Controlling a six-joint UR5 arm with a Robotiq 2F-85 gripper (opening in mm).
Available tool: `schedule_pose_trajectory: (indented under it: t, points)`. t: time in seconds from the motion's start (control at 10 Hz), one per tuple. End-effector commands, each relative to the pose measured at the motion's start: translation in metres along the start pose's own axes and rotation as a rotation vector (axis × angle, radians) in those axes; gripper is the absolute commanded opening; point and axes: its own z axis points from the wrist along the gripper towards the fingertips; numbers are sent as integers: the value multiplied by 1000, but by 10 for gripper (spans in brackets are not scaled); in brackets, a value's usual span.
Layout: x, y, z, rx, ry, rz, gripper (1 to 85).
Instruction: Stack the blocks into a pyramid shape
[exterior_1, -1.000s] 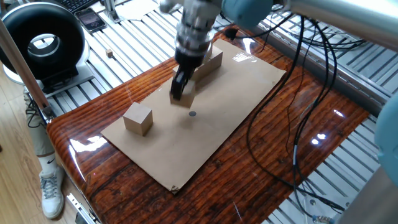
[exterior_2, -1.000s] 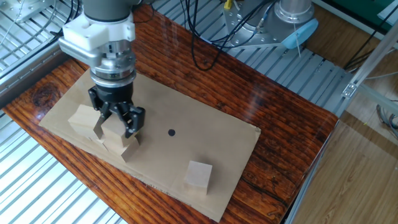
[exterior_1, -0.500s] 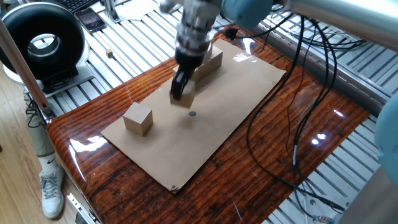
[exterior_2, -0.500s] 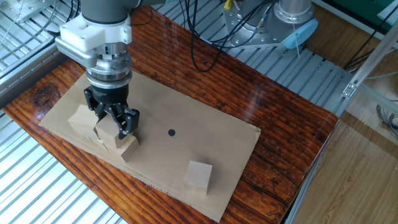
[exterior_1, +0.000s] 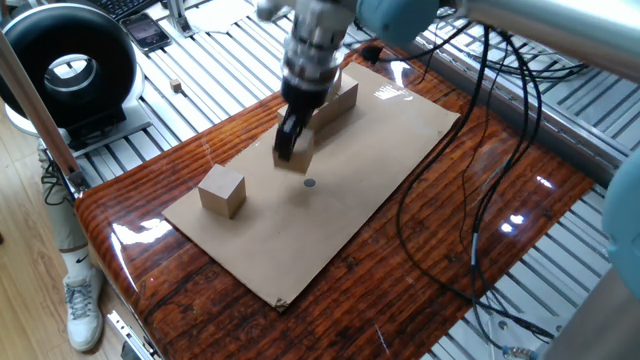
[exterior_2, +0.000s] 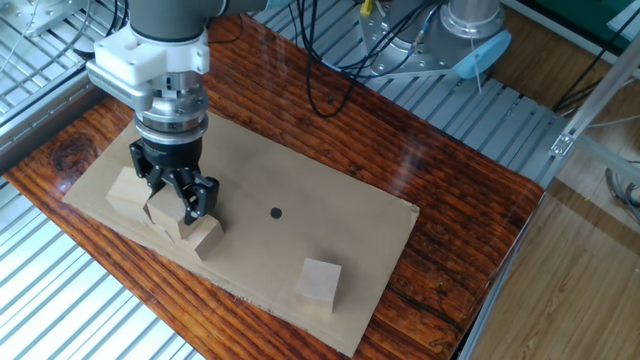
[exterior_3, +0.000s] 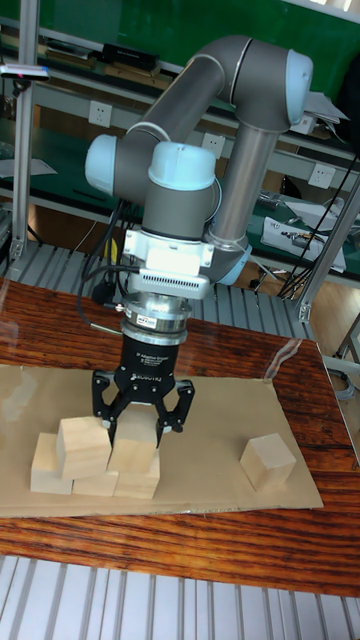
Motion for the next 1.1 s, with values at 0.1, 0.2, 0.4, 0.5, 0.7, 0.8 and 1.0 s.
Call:
schedule_pose_trajectory:
  t: [0.1,0.2,0.4,0.5,0.7,0.8,1.0]
  points:
    - [2,1,1,-14,10,-14,500]
    - [2,0,1,-11,12,-18,510]
    - [2,-2,1,-6,12,-34,553]
    - [3,-2,0,0,16,-40,583]
    - [4,-8,0,20,22,-66,673]
    - [4,-8,-1,21,22,-66,697]
    - [6,-7,-3,18,23,-64,717]
